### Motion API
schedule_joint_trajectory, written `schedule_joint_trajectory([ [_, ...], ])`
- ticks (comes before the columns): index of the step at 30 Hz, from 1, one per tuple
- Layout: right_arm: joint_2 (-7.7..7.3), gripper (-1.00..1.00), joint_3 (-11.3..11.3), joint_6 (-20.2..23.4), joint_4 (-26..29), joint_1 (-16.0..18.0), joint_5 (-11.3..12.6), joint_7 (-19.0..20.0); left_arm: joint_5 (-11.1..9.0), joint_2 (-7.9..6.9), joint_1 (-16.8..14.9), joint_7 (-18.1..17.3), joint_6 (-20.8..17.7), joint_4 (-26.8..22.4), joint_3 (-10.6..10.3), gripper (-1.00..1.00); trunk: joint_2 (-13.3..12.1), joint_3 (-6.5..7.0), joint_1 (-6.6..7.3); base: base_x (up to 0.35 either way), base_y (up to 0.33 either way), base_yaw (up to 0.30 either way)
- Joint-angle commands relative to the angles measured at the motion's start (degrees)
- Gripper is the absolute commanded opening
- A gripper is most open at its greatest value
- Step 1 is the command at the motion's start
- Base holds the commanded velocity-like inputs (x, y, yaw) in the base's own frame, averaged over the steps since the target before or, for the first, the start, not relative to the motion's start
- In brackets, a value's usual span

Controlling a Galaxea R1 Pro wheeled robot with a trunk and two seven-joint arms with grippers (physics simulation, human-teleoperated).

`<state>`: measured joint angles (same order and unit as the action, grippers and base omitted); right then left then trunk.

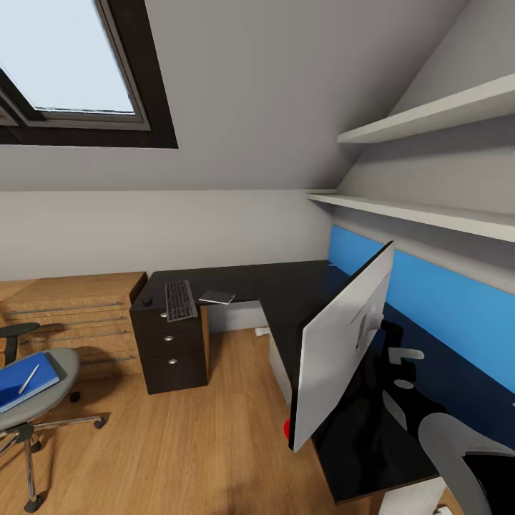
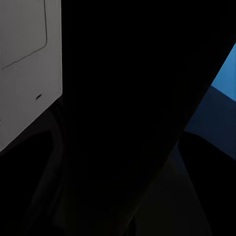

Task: In the bedroom, organize the workspace by keeping the computer under the desk, ensuring the monitor is on the desk, placing the keyboard on the desk next to the monitor, placing the mouse on the desk next to the keyboard, moving the folder from the swivel chair onto the desk next to the mouse, stacking the notebook on top of the folder with the pen on top of the notebook, and positioning the swivel chair next to the desk.

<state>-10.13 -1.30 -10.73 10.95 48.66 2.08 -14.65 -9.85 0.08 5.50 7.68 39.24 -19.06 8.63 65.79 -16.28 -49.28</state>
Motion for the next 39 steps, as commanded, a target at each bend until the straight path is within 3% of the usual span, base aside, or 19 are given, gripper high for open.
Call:
schedule_joint_trajectory([
  [1, 0.01, -1.0, -0.9, -0.1, -0.1, 0.0, 0.2, 0.0, -0.2, 0.01, 0.0, 0.2, 0.1, -0.1, -0.1, 1.0, 0.0, -0.06, 0.0, 0.0, 0.0, 0.0],
  [24, -0.06, -1.0, -0.8, 0.0, -0.1, 0.0, 0.1, -0.2, -0.2, 0.0, 0.0, 0.1, 0.1, -0.1, -0.1, 1.0, 0.0, -0.06, 0.0, 0.0, 0.0, 0.001],
  [39, -0.06, -1.0, -0.8, 0.0, 0.0, 0.0, 0.1, -0.2, -0.2, -0.07, 0.0, 0.2, 0.1, -0.1, -0.1, 1.0, 0.0, -0.06, 0.0, 0.0, -0.08, 0.207],
])
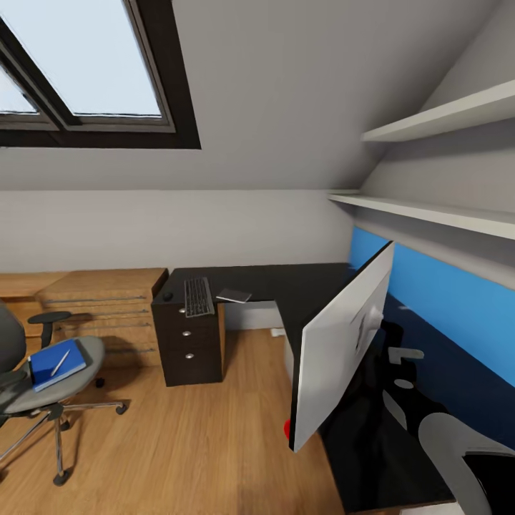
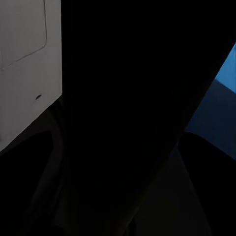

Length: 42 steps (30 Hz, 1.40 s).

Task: In the bedroom, organize the workspace by keeping the computer under the desk, ensuring the monitor is on the desk, placing the keyboard on the desk next to the monitor, placing the mouse on the desk next to the keyboard, moving the folder from the swivel chair onto the desk next to the mouse, stacking the notebook on top of the folder with the pen on top of the notebook, and positioning the swivel chair next to the desk.

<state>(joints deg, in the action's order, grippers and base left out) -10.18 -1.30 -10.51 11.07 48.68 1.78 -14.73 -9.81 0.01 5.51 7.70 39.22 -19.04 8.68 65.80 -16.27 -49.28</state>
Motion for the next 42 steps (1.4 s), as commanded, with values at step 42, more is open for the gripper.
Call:
schedule_joint_trajectory([
  [42, 0.04, -1.0, -1.0, -0.2, -0.1, 0.0, 0.4, 0.1, -0.2, -0.62, 0.0, 0.2, 0.1, -0.1, -0.1, 1.0, 0.0, -0.06, -0.01, 0.0, -0.261, 0.014],
])
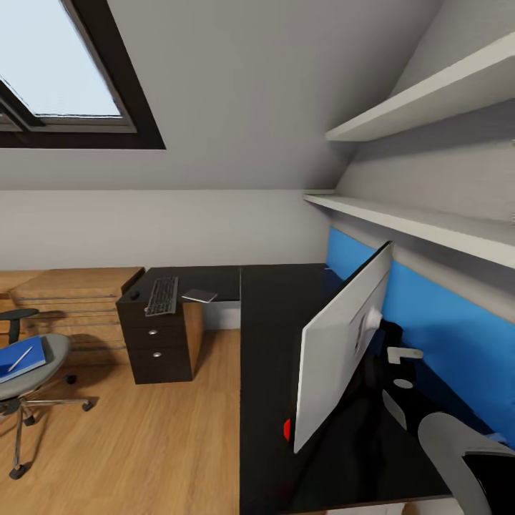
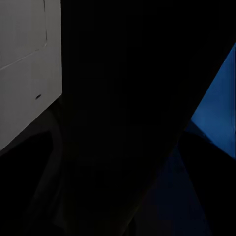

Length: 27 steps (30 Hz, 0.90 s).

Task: In the bedroom, organize the workspace by keeping the computer under the desk, ensuring the monitor is on the desk, placing the keyboard on the desk next to the monitor, placing the mouse on the desk next to the keyboard, moving the folder from the swivel chair onto the desk next to the mouse, stacking the notebook on top of the folder with the pen on top of the notebook, and positioning the swivel chair next to the desk.

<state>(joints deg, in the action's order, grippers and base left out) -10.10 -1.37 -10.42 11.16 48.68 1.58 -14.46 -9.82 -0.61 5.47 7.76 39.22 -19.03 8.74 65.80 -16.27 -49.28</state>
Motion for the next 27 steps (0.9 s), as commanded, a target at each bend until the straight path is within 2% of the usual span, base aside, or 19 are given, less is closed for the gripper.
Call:
schedule_joint_trajectory([
  [1, -0.06, -1.0, -0.9, -0.3, -0.2, 0.0, 0.6, -0.2, -0.2, 0.0, 0.0, 0.1, 0.1, -0.1, -0.1, 1.0, 0.0, -0.07, -0.01, 0.0, -0.257, 0.0],
  [9, -0.01, -1.0, -0.9, -0.3, -0.2, 0.0, 0.6, -0.3, -0.2, 0.0, 0.1, 0.1, 0.0, -0.1, -0.1, 1.0, 0.0, -0.07, -0.01, 0.0, -0.199, 0.0],
  [27, 0.17, -1.0, -1.0, -0.3, -0.2, 0.0, 0.6, -0.6, -0.2, 0.0, 0.1, 0.1, 0.1, -0.1, 0.0, 1.0, 0.0, -0.07, -0.01, 0.0, -0.01, 0.0],
])
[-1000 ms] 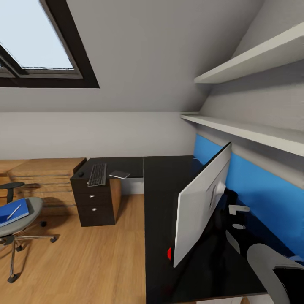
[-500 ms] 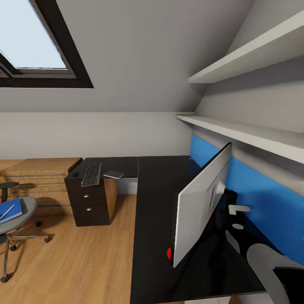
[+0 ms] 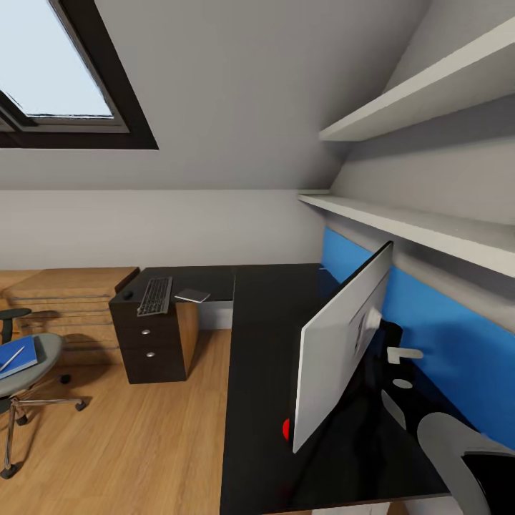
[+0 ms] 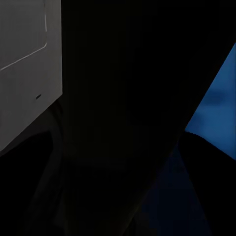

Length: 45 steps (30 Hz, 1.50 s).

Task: In the bedroom, organize the workspace by keeping the computer under the desk, ensuring the monitor is on the desk, placing the keyboard on the desk next to the monitor, placing the mouse on the desk next to the keyboard, moving the folder from the swivel chair onto the desk next to the mouse, stacking the notebook on top of the folder with the pen on top of the notebook, and positioning the swivel chair next to the desk.

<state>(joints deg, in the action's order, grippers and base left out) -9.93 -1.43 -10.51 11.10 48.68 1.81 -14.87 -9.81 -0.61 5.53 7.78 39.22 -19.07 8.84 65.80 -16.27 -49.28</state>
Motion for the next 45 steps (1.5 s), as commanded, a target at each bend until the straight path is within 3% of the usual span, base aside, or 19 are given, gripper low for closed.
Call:
schedule_joint_trajectory([
  [1, 0.0, -1.0, -0.9, -0.2, -0.1, 0.0, 0.4, -0.2, -0.2, -0.01, 0.0, 0.1, 0.0, -0.1, -0.1, 1.0, 0.0, -0.07, -0.01, 0.0, 0.0, 0.033],
  [35, 0.0, -1.0, -0.9, -0.1, -0.1, 0.0, 0.4, -0.1, -0.2, 0.08, 0.0, 0.1, 0.1, -0.1, -0.1, 1.0, 0.0, 1.06, -0.01, 0.0, 0.0, 0.205],
  [45, 0.0, -1.0, -0.9, -0.1, 0.0, 0.0, 0.4, -0.2, -0.2, 0.08, 0.0, 0.0, 0.0, -0.1, -0.1, 1.0, 0.0, 1.11, -0.01, 0.0, 0.0, 0.028],
])
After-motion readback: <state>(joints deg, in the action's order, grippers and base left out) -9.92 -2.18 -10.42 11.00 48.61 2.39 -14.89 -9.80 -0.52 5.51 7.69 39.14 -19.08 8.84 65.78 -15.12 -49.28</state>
